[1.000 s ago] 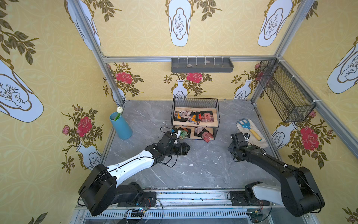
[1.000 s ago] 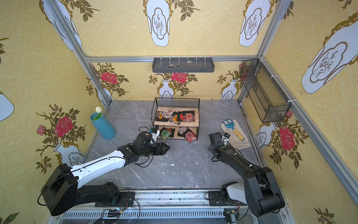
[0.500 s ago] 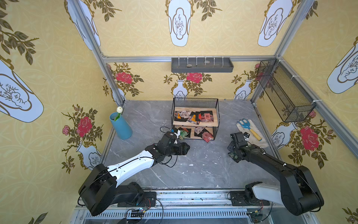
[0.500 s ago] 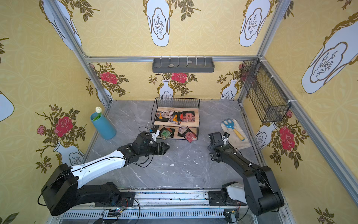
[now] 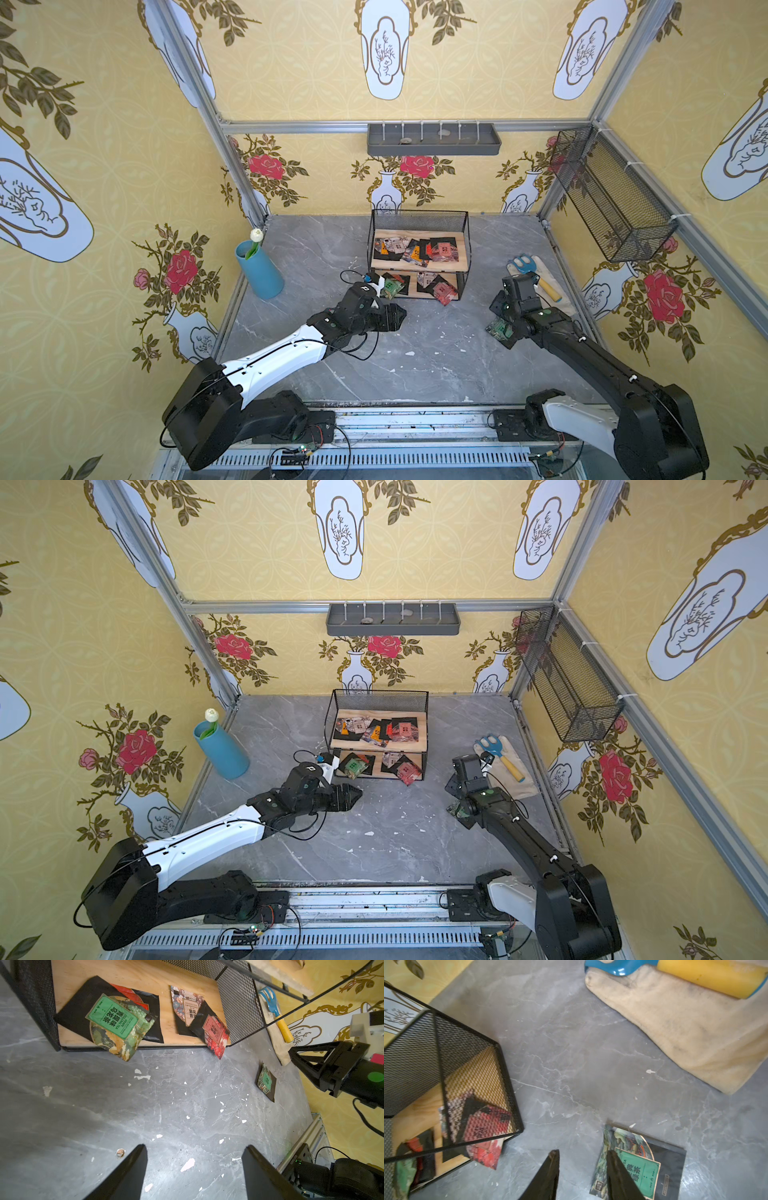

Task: Remove the tea bags from the shelf
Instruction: Place the tea bag at the center of the board, then pick up the tea bag from the shelf.

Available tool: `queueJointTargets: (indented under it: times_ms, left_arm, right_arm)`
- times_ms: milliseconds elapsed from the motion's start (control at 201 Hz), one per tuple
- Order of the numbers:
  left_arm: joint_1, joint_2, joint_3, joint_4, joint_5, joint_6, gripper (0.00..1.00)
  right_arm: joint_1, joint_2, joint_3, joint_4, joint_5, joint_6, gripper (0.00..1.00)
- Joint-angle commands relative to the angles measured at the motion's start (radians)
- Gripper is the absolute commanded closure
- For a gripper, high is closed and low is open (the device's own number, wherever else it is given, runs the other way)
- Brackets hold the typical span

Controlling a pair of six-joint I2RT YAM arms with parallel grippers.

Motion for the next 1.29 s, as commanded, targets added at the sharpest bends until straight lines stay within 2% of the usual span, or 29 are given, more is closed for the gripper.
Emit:
queueJointTargets:
  times_ms: [0,204,423,697,906,1170,1290]
  left_arm:
    - [0.001,-0.009,0.011,-0.024,-0.014,0.008,0.19]
    - [0.001,-0.031,0.032,-0.058,-0.025,0.015,0.19]
    - [0.001,-0.051,0.043,-0.076,-0.028,0.017,0.18]
    - [0.001,-0.052,0.06,-0.094,-0.026,0.015,0.18]
    - [0.001,-0.062,0.057,-0.097,-0.025,0.013,0.18]
    - [0.001,-0.07,0.059,-0.097,-0.017,0.011,0.18]
    - [0.001,-0.078,0.057,-0.107,-0.016,0.017,0.17]
  right_arm:
    - [-0.001,-0.019,0.031,-0.012,-0.038,-0.046,0.54]
    - [0.01,-0.056,0.106,-0.052,-0.06,-0.115,0.48]
    - [0.113,-0.062,0.245,-0.138,0.01,-0.204,0.37]
    - [0.207,0.005,0.432,-0.199,-0.006,-0.287,0.36]
    - [0.257,0.118,0.598,-0.247,-0.052,-0.351,0.35]
    - [0.262,0.343,0.858,-0.347,-0.108,-0.376,0.21]
    - [0.259,0.443,0.979,-0.399,-0.125,-0.394,0.2]
